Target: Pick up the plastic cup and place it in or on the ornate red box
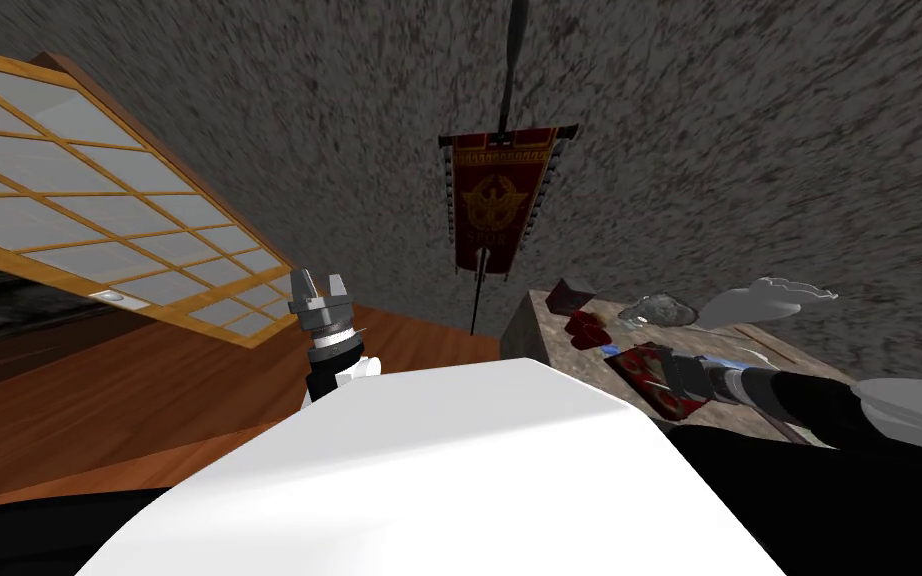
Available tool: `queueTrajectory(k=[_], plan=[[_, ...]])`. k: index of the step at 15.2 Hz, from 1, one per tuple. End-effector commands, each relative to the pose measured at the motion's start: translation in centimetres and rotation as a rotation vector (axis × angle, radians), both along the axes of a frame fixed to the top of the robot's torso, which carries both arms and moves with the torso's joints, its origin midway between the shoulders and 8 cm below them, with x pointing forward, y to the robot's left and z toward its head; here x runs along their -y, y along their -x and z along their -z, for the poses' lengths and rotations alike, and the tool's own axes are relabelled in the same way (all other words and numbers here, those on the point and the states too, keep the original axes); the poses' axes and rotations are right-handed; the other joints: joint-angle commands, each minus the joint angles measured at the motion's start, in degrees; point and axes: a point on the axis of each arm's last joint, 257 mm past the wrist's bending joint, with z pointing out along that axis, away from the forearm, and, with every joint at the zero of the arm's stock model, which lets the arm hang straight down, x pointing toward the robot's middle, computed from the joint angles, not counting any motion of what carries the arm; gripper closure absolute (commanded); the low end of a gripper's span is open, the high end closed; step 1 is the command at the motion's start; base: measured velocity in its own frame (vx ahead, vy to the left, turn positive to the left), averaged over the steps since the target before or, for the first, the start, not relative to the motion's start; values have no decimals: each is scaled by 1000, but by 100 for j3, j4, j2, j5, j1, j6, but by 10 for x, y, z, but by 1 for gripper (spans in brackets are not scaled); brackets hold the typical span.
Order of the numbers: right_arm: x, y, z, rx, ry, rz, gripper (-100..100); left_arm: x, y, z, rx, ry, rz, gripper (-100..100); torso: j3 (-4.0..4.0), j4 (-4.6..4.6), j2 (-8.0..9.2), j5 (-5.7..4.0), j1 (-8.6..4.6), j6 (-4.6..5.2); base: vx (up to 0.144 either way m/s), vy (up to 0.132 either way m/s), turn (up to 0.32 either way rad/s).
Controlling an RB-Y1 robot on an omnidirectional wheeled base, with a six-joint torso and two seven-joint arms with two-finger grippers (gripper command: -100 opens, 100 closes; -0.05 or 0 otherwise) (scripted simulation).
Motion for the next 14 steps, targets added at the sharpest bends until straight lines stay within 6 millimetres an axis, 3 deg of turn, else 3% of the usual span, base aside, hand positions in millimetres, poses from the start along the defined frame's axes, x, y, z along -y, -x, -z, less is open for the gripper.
queueTrajectory(k=[1,7,9,14], plan=[[-1,8,5,-45,-4,-18,-100,0,0,0,0,0,0,0,0,0,0,0,0,0,201,-23,-5],[-13,53,28,-253,-36,-94,-100,0,0,0,0,0,0,0,3,1,6,1,8,1,201,20,-16],[-12,50,26,-242,-34,-89,-100,0,0,0,0,0,0,0,3,1,7,-1,1,0,162,-2,-10],[-17,49,44,-224,-34,-85,-100,0,0,0,0,0,0,0,62,25,108,-5,-9,4,-27,-11,19]])
